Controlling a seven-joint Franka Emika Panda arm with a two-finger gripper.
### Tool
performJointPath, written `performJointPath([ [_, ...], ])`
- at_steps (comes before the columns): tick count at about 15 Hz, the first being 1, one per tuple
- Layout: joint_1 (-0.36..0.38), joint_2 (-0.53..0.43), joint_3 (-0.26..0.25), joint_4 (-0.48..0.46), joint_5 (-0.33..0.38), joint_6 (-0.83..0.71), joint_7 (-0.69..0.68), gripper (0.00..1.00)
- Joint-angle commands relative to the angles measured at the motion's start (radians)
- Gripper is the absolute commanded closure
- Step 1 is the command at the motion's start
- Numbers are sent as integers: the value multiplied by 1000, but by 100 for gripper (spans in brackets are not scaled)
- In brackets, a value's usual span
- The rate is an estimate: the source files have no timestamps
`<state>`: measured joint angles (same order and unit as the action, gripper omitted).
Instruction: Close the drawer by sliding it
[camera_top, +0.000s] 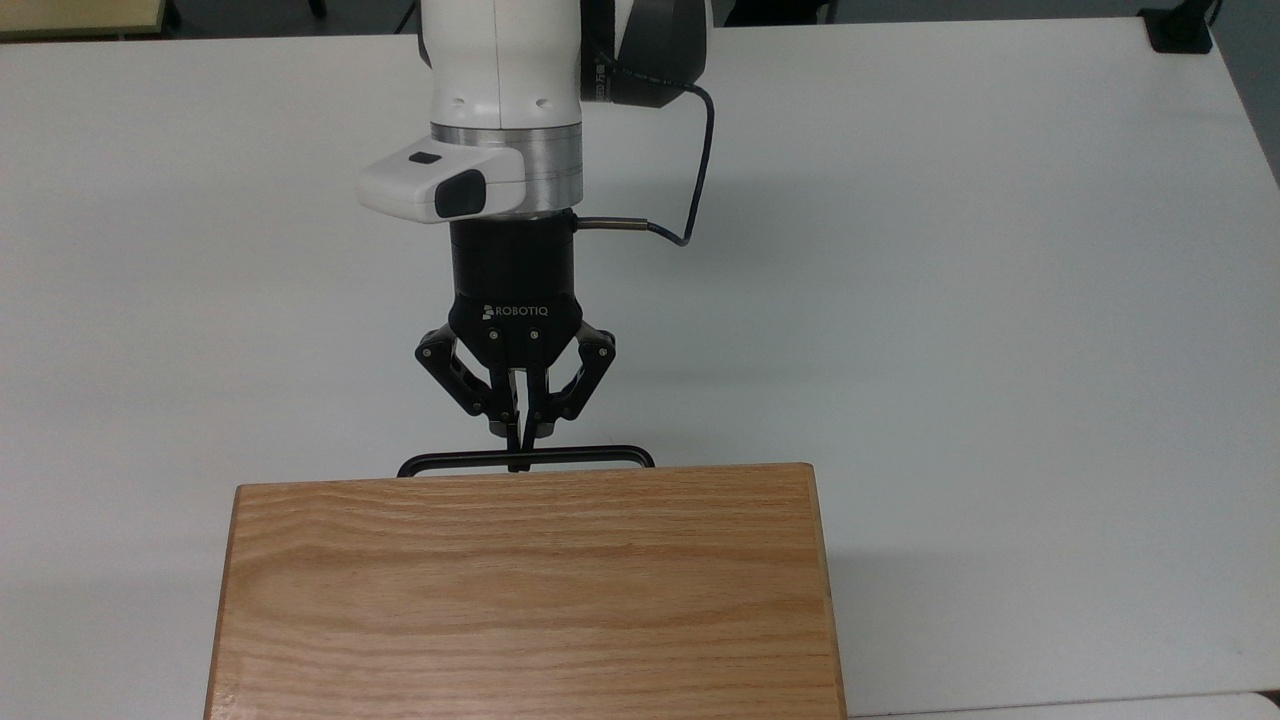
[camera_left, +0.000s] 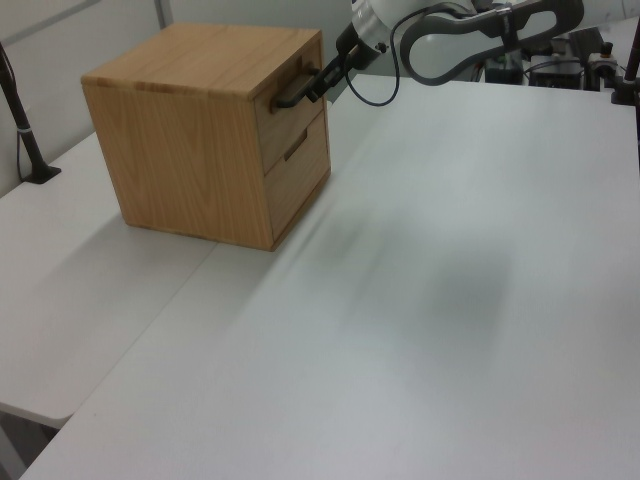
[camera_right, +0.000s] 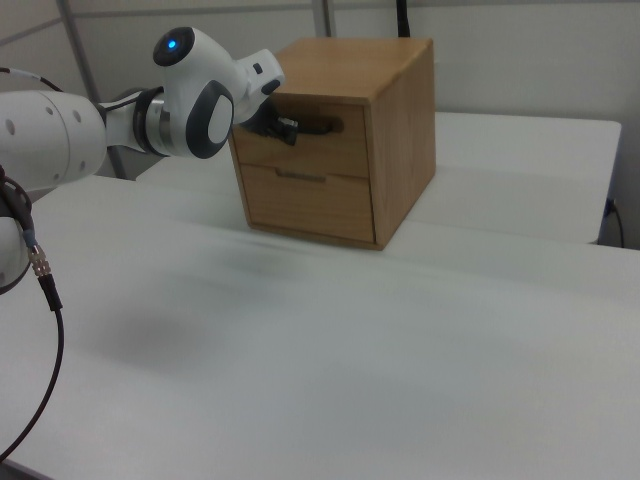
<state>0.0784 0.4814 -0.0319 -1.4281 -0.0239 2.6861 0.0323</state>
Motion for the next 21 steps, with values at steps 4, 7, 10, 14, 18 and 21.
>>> performJointPath([
  [4,-2,-20,-8,-23,2,52,20,100],
  [7,0,-99,-6,-106,4,-47,21,100],
  [10,6,-176,-8,-138,2,-333,14,100],
  [14,1,-259,-6,-138,4,-636,18,100],
  [18,-2,-346,-6,-143,6,-875,11,100],
  [21,0,-418,-6,-170,2,-1040,-2,99],
])
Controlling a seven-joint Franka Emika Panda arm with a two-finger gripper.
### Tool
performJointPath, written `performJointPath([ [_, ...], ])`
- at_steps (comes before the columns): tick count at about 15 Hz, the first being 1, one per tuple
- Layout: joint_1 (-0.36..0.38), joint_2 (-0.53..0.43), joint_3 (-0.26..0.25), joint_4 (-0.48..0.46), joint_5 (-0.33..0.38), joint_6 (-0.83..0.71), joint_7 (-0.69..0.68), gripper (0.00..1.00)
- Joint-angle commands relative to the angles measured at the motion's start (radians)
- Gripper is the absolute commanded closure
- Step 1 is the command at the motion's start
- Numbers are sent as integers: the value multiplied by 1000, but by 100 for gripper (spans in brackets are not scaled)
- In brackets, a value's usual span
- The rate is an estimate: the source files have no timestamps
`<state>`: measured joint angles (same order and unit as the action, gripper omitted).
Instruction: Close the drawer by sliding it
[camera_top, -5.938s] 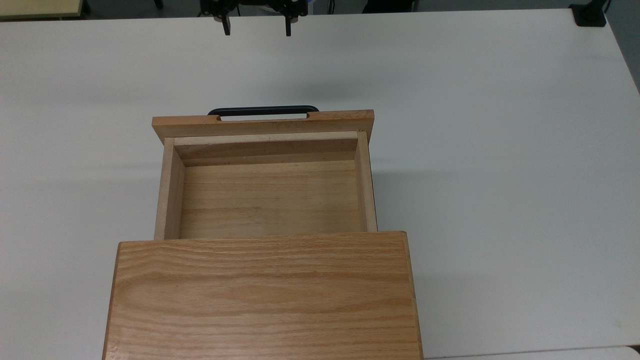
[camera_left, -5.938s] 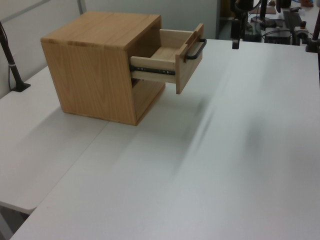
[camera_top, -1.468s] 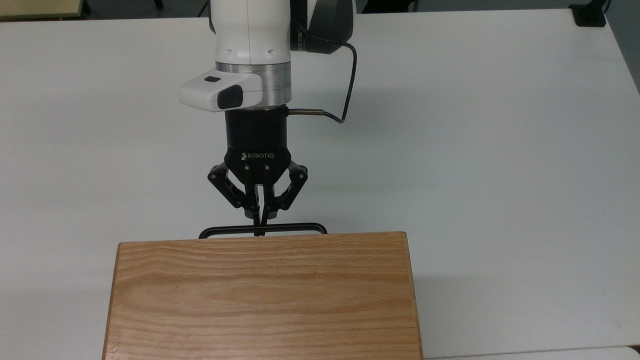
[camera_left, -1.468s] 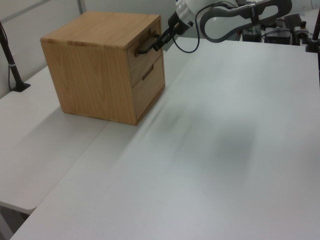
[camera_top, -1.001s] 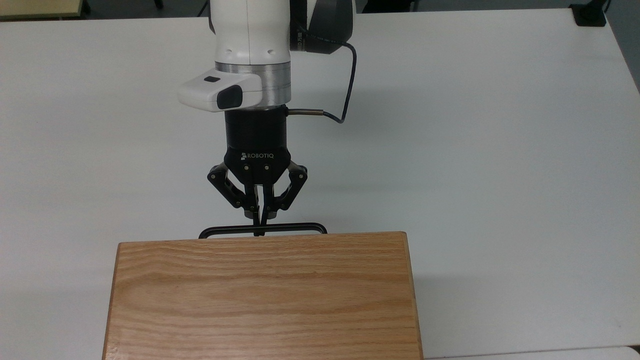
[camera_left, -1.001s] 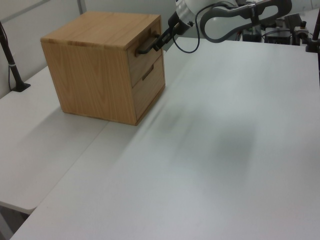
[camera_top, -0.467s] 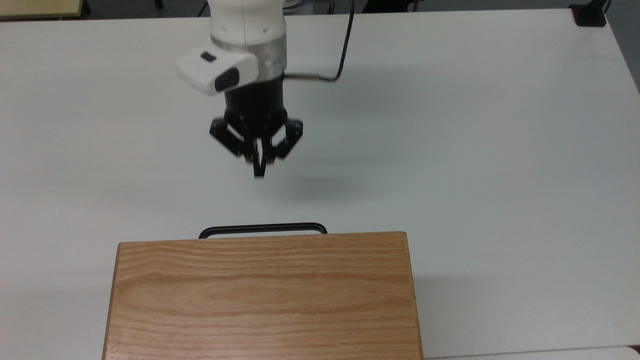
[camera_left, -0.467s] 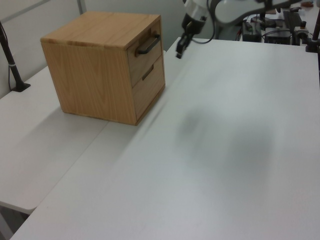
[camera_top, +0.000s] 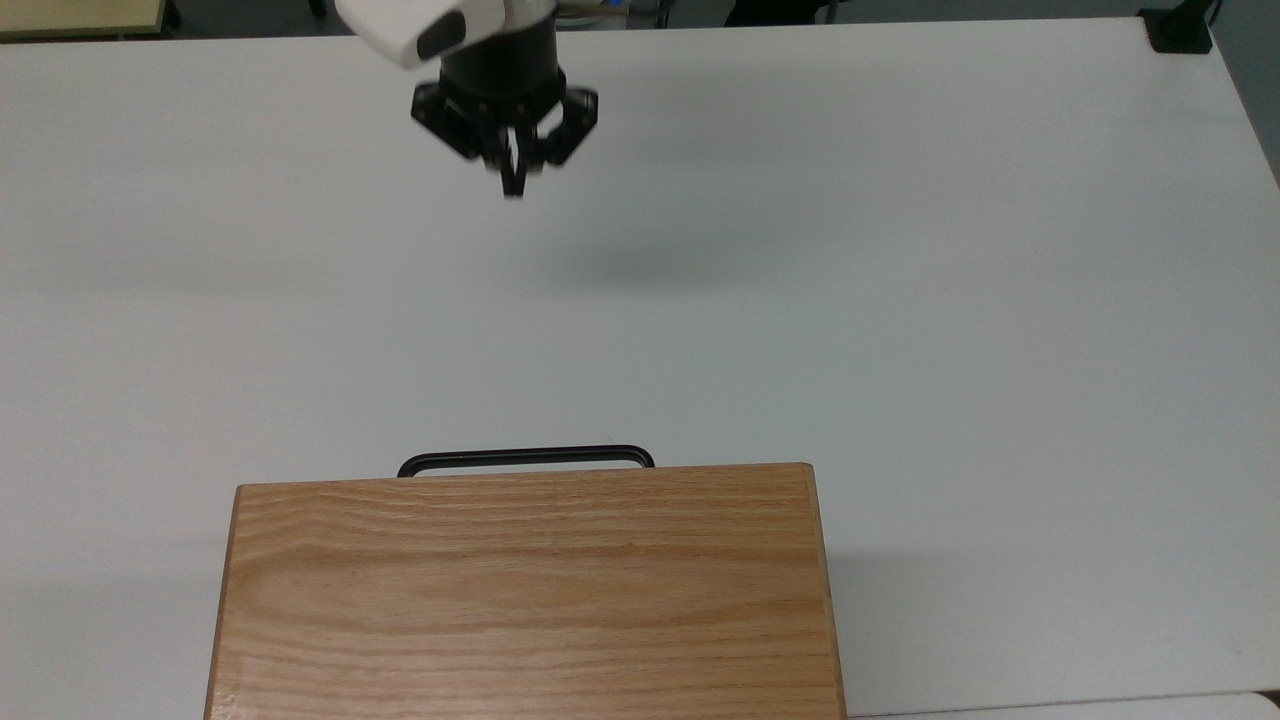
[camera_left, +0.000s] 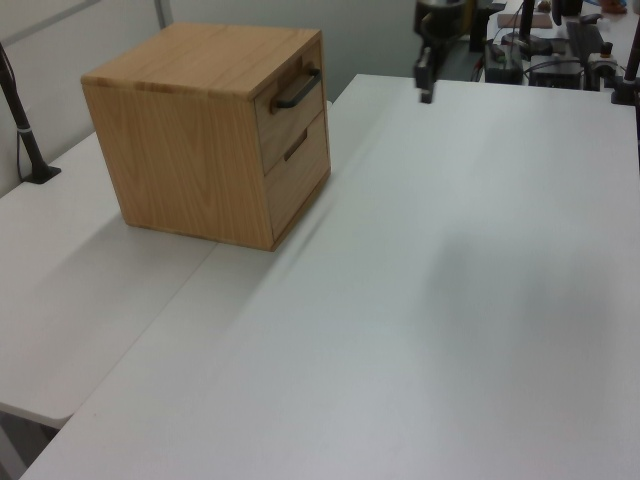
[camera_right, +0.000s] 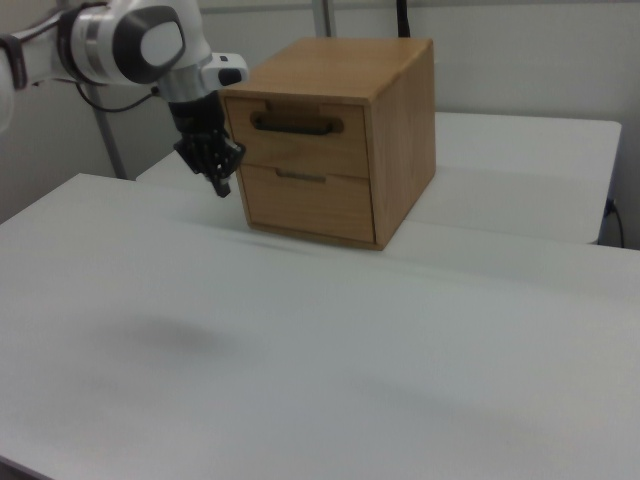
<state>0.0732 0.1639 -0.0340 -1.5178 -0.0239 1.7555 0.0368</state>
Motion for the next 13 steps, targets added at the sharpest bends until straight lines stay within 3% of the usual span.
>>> performJointPath([
  [1,5,-134,-4,-106,2,-114,-32,97],
  [4,3,-199,-4,-159,2,-119,-81,75],
  [6,-1,-211,-6,-159,4,-120,-77,31],
  [8,-12,-213,-6,-157,4,-134,-78,24],
  [9,-12,-211,-6,-157,4,-136,-78,6],
  [10,-10,-210,-6,-157,4,-136,-77,0],
  [13,-12,-210,-6,-153,4,-134,-72,0],
])
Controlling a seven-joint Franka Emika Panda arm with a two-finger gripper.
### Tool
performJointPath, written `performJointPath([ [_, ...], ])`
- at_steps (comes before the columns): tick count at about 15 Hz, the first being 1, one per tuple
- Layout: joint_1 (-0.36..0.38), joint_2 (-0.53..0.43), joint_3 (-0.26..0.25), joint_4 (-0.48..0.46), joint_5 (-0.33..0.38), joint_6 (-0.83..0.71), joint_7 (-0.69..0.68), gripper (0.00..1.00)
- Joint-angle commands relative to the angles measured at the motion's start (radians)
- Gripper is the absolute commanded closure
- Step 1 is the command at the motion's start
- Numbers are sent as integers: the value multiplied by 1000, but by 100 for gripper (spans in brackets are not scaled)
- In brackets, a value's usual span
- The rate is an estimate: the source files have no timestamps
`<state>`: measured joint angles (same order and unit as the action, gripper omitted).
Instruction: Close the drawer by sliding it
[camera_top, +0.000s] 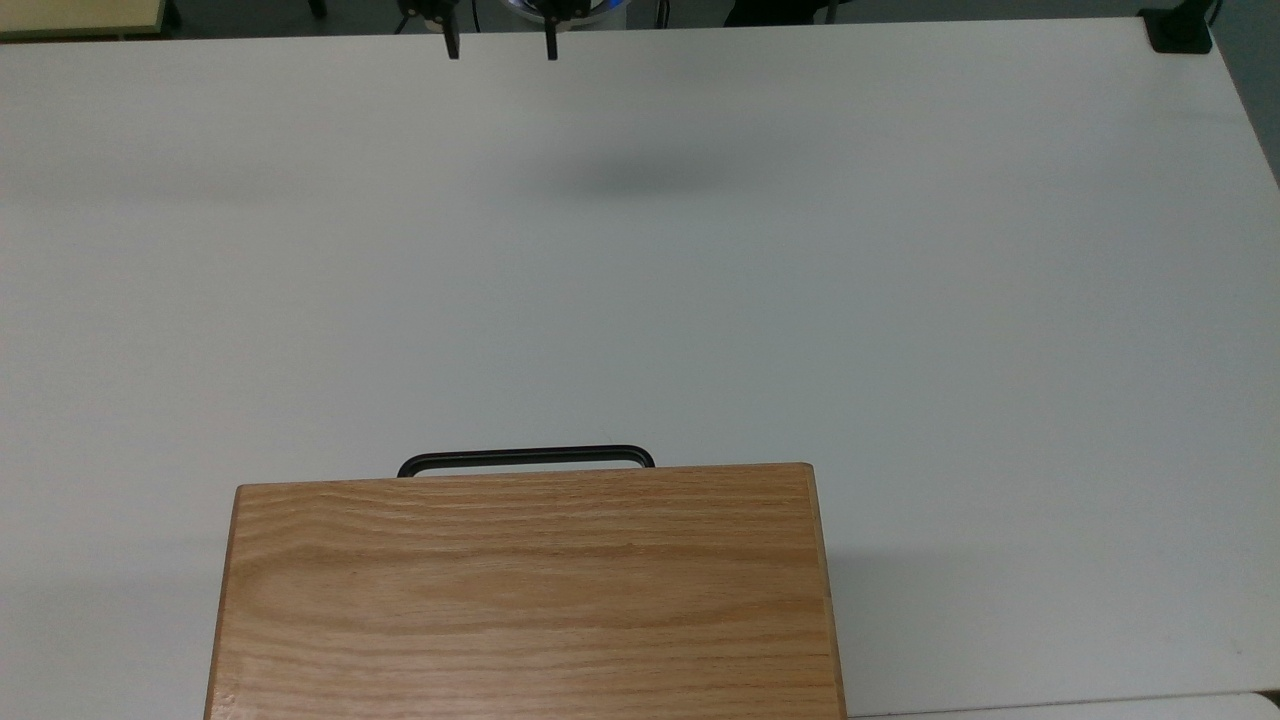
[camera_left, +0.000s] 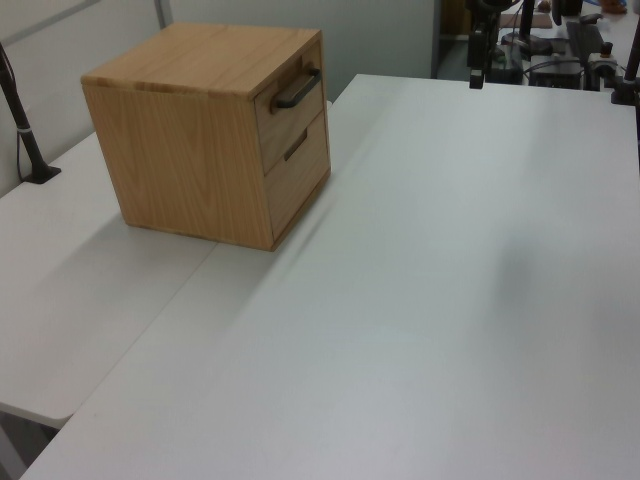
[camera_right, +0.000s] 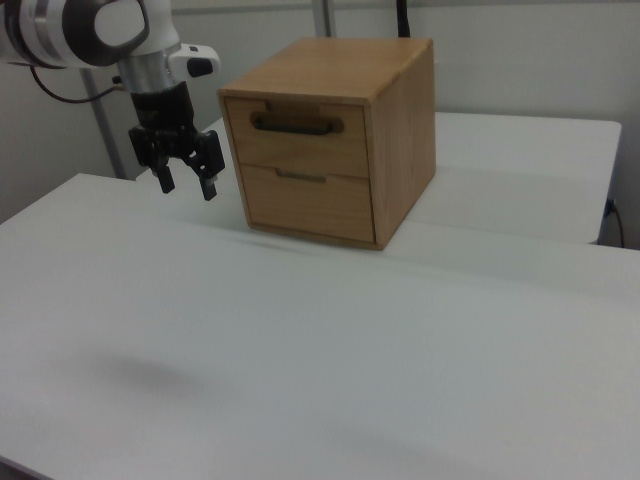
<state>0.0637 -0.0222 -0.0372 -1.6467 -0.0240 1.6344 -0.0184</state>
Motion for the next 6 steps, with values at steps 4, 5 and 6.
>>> performJointPath([
  [4,-4,-21,-3,-21,3,-14,-15,0],
  [5,-4,-21,-3,-21,3,-15,-14,0],
  [6,-5,-22,-3,-19,3,-15,-12,0],
])
